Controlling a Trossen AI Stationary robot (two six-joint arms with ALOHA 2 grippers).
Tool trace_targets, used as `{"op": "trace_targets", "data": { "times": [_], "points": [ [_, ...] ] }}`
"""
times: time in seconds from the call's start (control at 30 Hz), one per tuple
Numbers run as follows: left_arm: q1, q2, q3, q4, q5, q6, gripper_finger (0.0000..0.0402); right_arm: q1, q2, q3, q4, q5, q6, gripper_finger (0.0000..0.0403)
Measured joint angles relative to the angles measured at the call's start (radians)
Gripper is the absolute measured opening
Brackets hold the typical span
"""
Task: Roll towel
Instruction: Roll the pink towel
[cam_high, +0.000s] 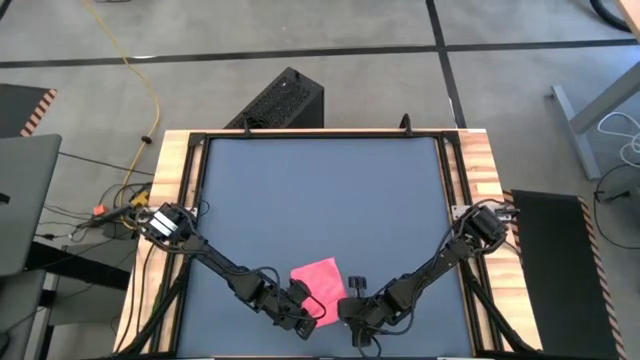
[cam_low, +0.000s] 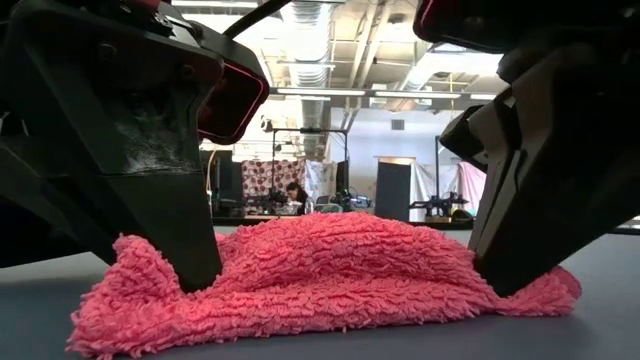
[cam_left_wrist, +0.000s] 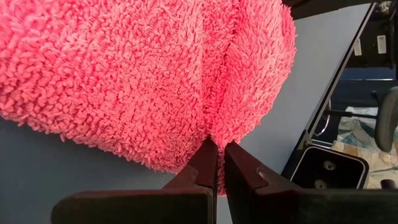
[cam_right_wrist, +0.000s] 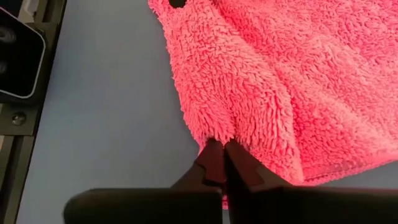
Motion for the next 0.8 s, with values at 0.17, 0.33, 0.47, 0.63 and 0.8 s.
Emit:
{"op": "trace_targets", "data": {
  "times": [0.17,0.33,0.47,0.63,0.8],
  "points": [
    [0.000,0.000,0.000,0.006,0.000,0.000,0.0000,-0.011,0.000,0.000,-0.012,-0.005,0.041,0.0028],
    [0.000,0.000,0.000,0.038,0.006,0.018,0.0000,-0.031,0.000,-0.001,-0.011,-0.073,0.046,0.0015],
    [-0.003,0.000,0.011,0.060,-0.013,0.139,0.0000,-0.046,-0.001,-0.002,-0.002,-0.169,0.083,0.0015],
    [-0.011,0.000,0.044,0.064,-0.063,0.223,0.0000,-0.053,0.000,-0.003,0.000,-0.205,0.102,0.0015],
    [-0.011,0.000,0.049,0.066,-0.046,0.254,0.0011,-0.051,-0.001,-0.002,0.002,-0.205,0.104,0.0020]
  ]
}}
